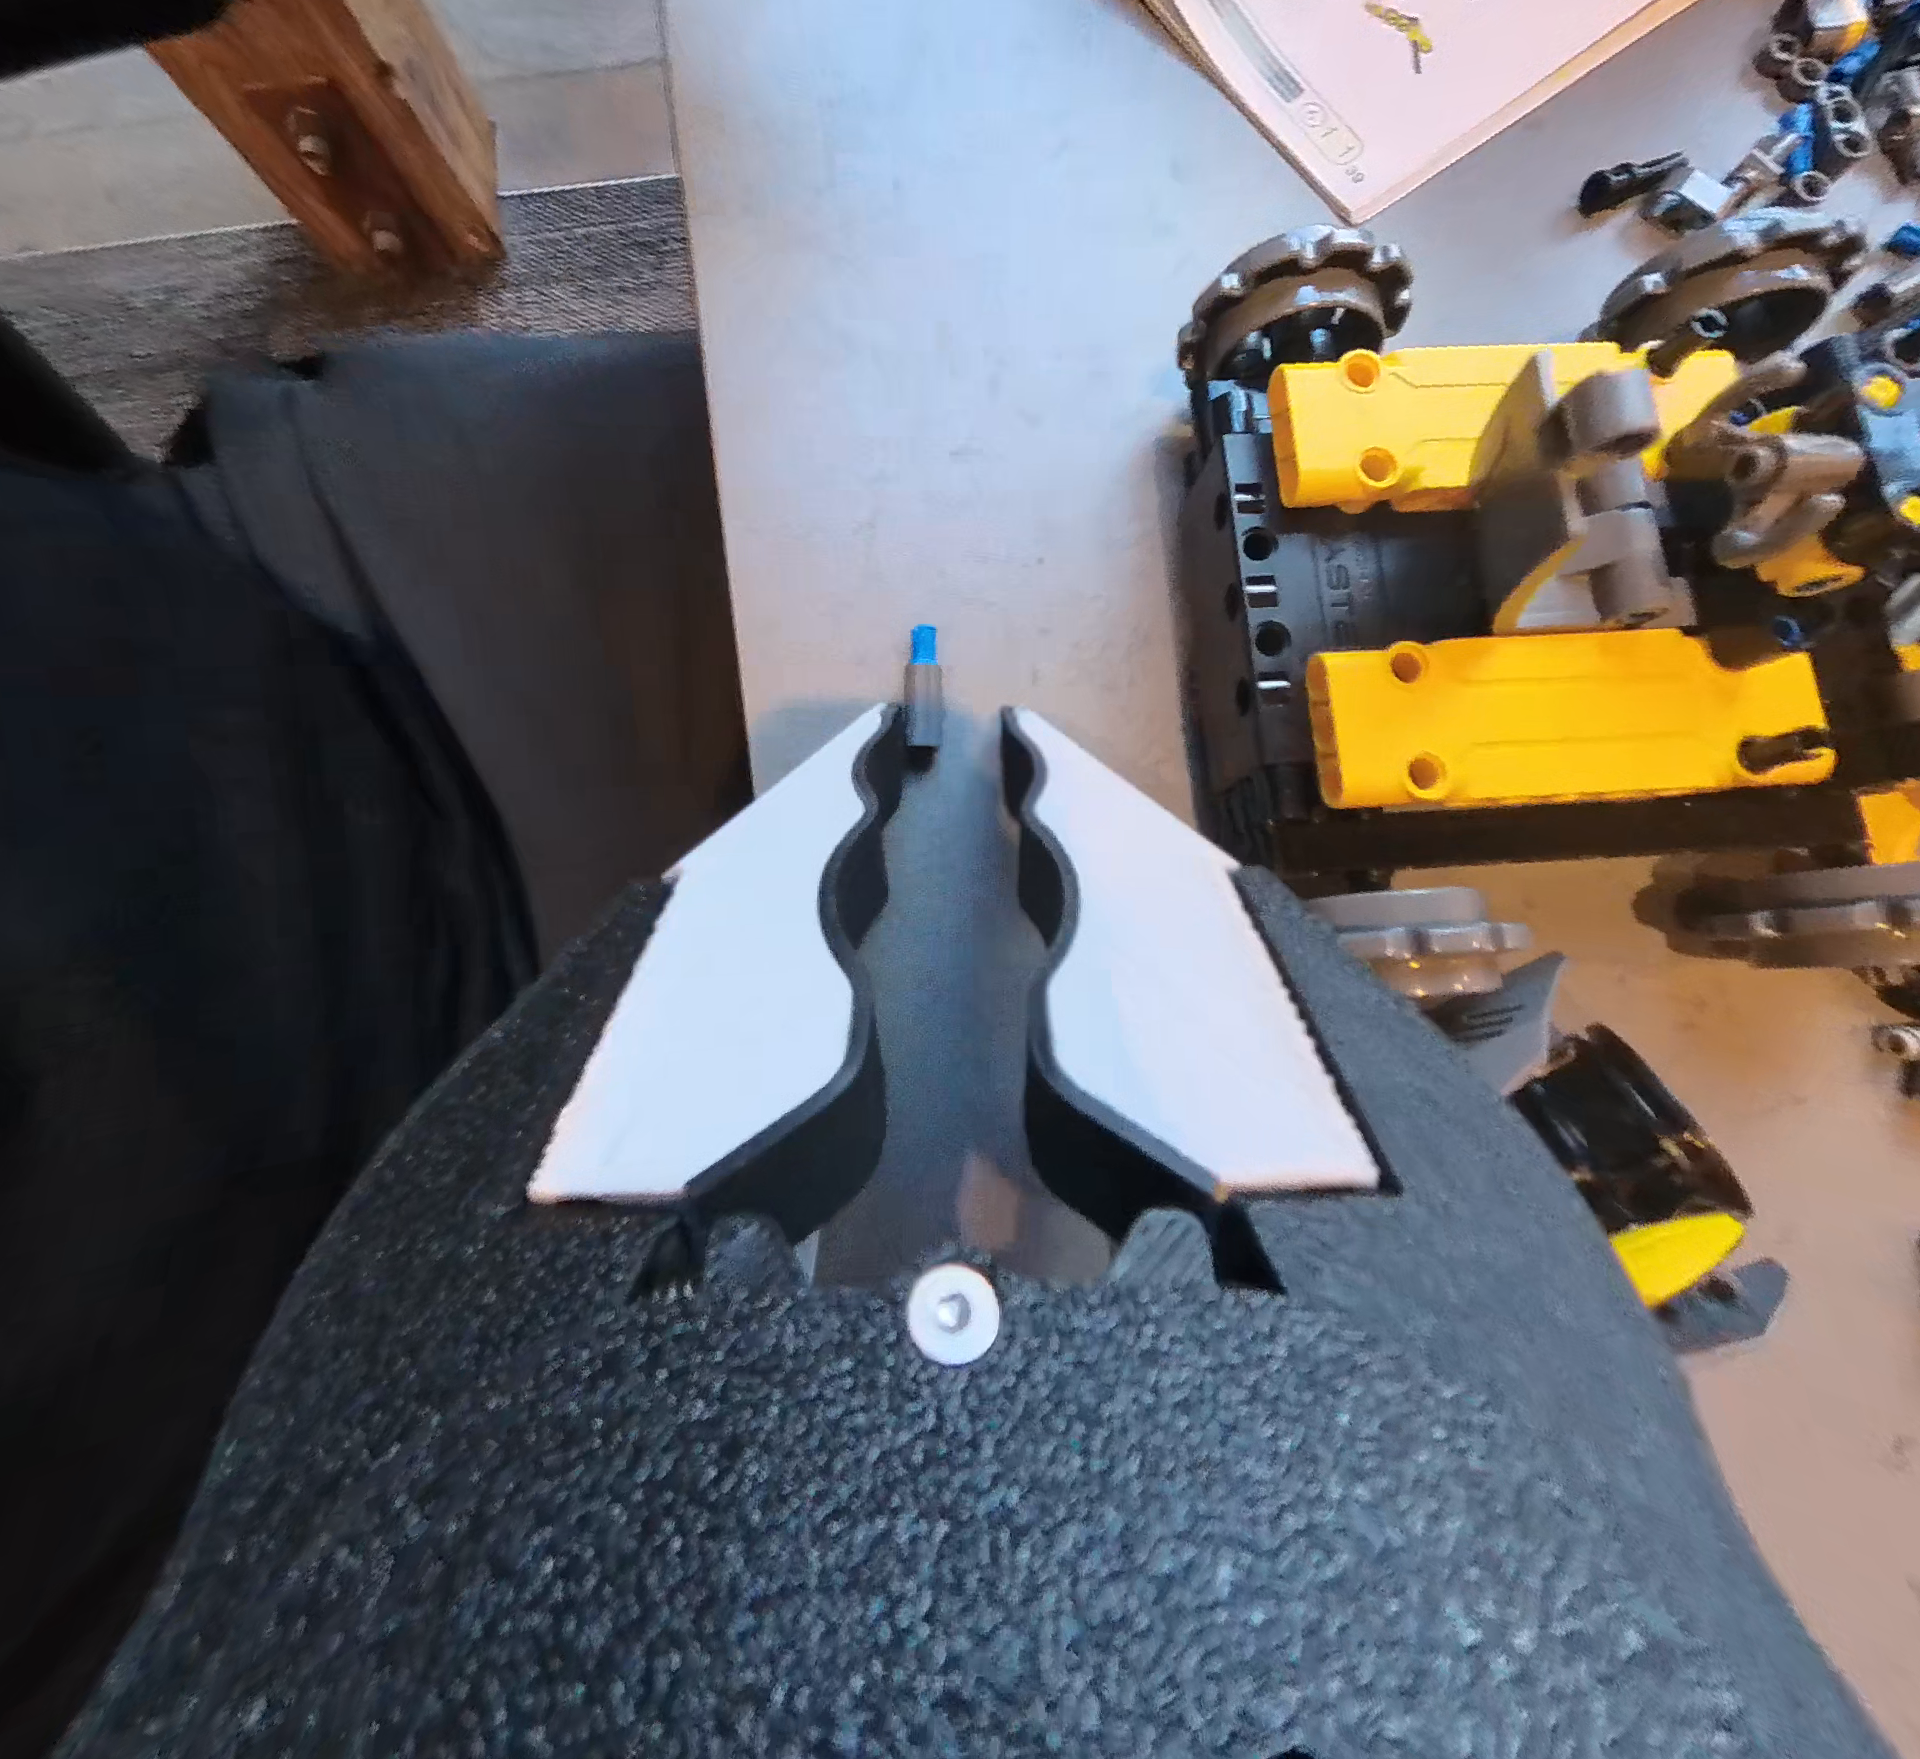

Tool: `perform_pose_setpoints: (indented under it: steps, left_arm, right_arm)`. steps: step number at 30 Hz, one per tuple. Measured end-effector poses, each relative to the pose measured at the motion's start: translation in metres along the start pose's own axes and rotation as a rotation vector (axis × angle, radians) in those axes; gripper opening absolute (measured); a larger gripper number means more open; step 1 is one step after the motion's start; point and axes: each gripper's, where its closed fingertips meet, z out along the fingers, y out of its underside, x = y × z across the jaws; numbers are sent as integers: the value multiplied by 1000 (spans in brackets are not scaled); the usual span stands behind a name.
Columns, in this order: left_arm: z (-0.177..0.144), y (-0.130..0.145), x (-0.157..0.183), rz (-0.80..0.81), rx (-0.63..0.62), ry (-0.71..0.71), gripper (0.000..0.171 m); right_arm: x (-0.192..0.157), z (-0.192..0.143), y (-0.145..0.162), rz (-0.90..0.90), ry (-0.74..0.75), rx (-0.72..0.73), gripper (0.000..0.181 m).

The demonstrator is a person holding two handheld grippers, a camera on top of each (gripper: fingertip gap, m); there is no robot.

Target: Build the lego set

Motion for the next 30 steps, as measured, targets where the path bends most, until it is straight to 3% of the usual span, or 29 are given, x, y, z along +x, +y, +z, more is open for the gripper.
perform_pose_setpoints:
  steps: [2,4,6,8,10,13,16,19,22,26,30]
  left_arm:
    - [-79,43,-48,-161,41,-211,31]
    - [-152,109,-77,-310,109,-398,29]
    - [-213,203,-89,-472,164,-590,29]
    - [-262,318,-82,-592,180,-798,27]
    - [-299,448,-48,-749,97,-979,26]
    - [-327,626,50,-1062,-95,-1144,24]
    - [-318,745,182,-1410,-277,-1151,23]
    - [-299,806,303,-1650,-448,-1118,22]
    - [-274,829,389,-1847,-506,-1100,24]
    - [-235,828,460,-2003,-528,-1051,24]
    - [-216,826,505,-2076,-633,-963,22]
  right_arm:
    - [6,0,-1,3,59,-21,31]
    - [12,-2,-2,6,126,-46,38]
    - [16,-6,-7,-2,194,-43,47]
    - [17,-10,-17,-11,249,-25,48]
    - [15,-15,-35,-26,284,-14,49]
    - [16,-25,-77,-96,371,4,50]
    - [19,-29,-122,-125,432,64,50]
    - [18,-19,-156,-116,416,92,51]
    - [10,-3,-180,-119,382,111,51]
    - [-12,21,-208,-181,316,118,51]
    - [-32,35,-224,-227,269,128,51]
